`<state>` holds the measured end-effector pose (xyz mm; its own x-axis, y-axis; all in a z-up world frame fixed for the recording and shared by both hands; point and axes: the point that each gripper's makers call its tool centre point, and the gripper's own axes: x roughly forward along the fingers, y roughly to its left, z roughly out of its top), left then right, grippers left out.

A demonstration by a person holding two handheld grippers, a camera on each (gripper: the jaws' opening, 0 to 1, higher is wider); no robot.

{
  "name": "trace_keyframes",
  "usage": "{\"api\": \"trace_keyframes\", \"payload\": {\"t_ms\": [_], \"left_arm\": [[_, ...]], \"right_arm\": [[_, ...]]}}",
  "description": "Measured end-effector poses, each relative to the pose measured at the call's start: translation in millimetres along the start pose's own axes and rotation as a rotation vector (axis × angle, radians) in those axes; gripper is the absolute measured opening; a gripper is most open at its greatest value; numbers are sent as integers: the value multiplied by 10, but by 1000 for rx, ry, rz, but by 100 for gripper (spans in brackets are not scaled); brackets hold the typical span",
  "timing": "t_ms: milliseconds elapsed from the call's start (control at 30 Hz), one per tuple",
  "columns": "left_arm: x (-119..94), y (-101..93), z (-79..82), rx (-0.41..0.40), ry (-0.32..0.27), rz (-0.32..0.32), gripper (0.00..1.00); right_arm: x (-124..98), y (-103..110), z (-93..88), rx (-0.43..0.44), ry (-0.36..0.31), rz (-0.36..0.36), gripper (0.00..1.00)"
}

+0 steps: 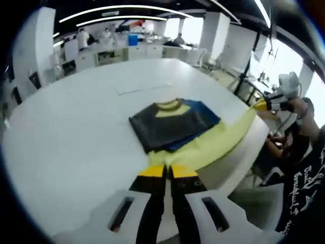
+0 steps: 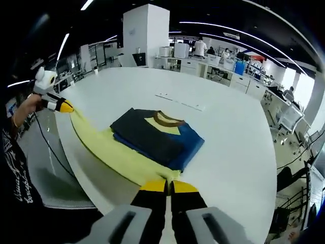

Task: Fold the garment on the visible template until the final outline fits inside the template.

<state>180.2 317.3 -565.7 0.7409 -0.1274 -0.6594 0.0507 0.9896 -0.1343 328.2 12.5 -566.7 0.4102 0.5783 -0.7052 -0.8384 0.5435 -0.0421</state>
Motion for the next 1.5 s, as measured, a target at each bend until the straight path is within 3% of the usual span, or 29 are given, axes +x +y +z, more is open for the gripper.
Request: {"api": "trace_keyframes", "payload": {"t_ms": [300,667,1167,1500], "left_arm": [[86,114,274,3,-58,28,0],[203,240,603,21,-112,67,0],[473,508,1071,-13,-219,125,0],[784,680,1330,-24,-273,155,0]], "right_arm": [[85,-176,218,-21,-43,-35,0],[227,-442,513,31,-117,-80,0],[509,-717,785,25,-134,-111,0],[777,-950,898,31,-135,-147,0]]}}
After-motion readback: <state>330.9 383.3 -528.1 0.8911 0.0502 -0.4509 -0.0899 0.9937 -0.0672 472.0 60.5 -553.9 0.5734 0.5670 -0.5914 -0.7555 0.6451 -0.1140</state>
